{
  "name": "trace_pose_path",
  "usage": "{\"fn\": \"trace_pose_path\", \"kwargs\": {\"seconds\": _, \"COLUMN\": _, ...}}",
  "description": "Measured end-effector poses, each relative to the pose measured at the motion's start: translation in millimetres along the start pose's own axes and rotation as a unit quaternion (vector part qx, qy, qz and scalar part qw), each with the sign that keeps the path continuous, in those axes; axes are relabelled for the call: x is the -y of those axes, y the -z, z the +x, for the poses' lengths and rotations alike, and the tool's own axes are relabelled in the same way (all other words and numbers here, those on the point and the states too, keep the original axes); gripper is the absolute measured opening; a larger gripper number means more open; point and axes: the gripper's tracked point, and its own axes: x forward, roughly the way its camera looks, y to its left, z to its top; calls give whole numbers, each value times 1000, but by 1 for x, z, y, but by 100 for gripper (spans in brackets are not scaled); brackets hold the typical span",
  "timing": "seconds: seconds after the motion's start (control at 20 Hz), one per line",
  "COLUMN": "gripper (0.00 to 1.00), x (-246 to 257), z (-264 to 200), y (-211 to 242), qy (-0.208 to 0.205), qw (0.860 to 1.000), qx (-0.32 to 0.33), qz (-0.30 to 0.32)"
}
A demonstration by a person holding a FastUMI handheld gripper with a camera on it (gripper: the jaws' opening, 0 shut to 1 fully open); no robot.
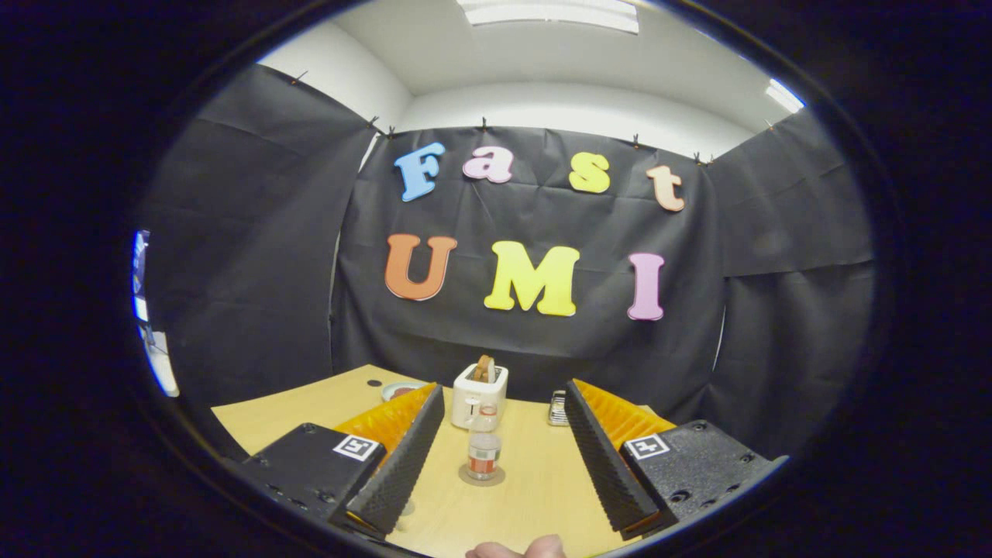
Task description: Take the bottle from table, then pour the juice into the cup, finally place the bottle on the coaster
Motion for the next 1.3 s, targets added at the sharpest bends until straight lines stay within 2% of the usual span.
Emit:
{"fn": "trace_pose_path", "kwargs": {"seconds": 0.6, "gripper": 99, "x": 26, "z": -60, "y": -22, "qy": 34, "qw": 999, "qx": 7, "qz": -11}}
{"fn": "trace_pose_path", "kwargs": {"seconds": 0.85, "gripper": 100, "x": 43, "z": -71, "y": -25, "qy": 51, "qw": 999, "qx": 13, "qz": -1}}
{"fn": "trace_pose_path", "kwargs": {"seconds": 1.3, "gripper": 100, "x": 48, "z": -71, "y": -22, "qy": 50, "qw": 998, "qx": 9, "qz": 21}}
